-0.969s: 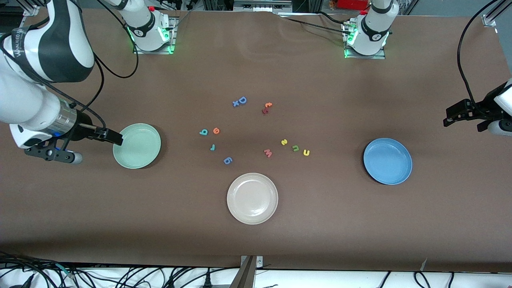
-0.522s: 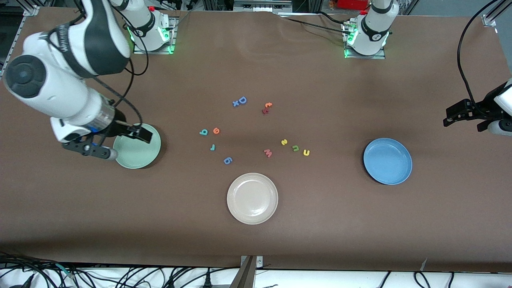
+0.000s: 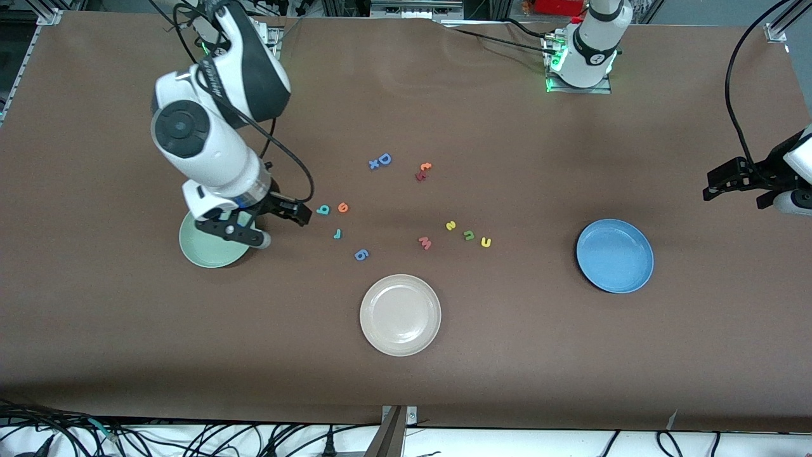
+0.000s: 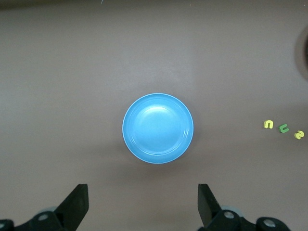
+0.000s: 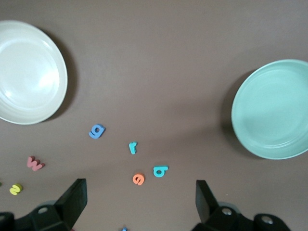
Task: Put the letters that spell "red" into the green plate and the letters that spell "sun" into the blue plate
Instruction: 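Grasp the teal b with the right gripper while the left gripper approaches letters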
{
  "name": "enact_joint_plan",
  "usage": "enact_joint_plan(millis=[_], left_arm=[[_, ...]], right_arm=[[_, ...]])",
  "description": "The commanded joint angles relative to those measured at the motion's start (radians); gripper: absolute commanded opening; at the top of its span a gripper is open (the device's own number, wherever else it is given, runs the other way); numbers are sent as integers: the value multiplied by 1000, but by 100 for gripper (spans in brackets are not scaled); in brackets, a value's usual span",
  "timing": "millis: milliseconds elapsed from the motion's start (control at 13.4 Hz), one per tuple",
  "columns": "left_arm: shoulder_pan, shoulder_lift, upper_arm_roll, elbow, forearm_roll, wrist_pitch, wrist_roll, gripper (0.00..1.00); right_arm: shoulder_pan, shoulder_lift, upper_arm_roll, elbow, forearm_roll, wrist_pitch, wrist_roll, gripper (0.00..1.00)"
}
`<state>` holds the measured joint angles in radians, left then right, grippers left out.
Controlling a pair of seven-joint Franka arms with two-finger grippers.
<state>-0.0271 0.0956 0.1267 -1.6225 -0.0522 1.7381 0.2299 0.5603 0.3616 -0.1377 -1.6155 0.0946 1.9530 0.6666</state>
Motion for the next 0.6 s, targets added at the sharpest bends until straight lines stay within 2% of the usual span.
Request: enact_joint_plan(millis=[0,298,447,522], left_arm=[[7,-7,-2,10,-35,-18,11,100],[7,-7,-2,9,-35,-18,12,100],[7,-7,-2,10,-35,-18,12,100],[7,-7,-2,9,-35,-18,12,100]], right_arm=[[27,32,-6,-20,10,20,11,100],[27,65,-5,-79,23,49,1,100],[27,65,-5,-122,92,72,-4,100],[27,65,-3,-148,97,92,-4,100]])
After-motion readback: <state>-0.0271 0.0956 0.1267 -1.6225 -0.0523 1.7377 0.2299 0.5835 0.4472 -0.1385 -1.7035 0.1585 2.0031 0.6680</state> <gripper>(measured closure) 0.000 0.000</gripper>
